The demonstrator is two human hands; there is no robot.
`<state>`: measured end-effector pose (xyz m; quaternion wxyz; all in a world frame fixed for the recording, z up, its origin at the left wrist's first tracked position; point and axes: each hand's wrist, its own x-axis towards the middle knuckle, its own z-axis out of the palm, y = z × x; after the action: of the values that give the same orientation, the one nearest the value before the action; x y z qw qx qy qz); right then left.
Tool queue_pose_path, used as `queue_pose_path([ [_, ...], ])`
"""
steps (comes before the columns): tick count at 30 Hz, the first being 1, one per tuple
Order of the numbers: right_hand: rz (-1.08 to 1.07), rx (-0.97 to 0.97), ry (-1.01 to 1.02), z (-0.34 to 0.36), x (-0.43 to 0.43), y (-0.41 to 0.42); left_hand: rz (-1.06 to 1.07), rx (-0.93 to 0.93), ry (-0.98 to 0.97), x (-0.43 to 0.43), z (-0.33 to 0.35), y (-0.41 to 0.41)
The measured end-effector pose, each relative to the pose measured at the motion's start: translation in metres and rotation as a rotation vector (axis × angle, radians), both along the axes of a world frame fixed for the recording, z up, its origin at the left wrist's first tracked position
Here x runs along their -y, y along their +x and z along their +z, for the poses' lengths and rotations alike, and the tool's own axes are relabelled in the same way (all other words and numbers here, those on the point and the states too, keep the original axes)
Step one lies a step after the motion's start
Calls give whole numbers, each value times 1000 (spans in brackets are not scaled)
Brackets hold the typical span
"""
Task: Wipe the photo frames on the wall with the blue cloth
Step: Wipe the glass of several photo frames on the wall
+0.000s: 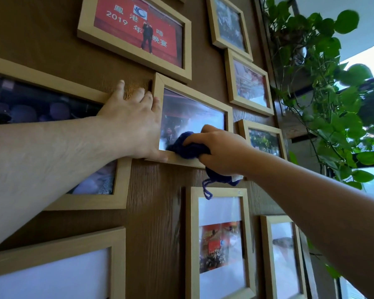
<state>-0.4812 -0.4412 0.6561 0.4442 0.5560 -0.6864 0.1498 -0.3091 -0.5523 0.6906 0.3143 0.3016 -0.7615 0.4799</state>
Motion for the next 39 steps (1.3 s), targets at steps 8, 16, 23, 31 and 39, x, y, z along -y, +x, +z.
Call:
queue_pose_path([
  [8, -180, 163, -30, -11, -22, -46, 10, -35, 18, 3, -2, -2],
  [16, -322, 64, -296, -54, -46, -52, -42, -15, -99, -10, -32, 1],
  [23, -163, 184, -357, -137, -32, -32, -277, 211, -34, -27, -101, -19],
  [31, -38, 209, -298, -172, 8, -8, -322, 286, 143, -17, -130, -56],
  [39, -226, 255, -308, -185, -6, -64, -291, 298, 144, -15, -131, -59],
])
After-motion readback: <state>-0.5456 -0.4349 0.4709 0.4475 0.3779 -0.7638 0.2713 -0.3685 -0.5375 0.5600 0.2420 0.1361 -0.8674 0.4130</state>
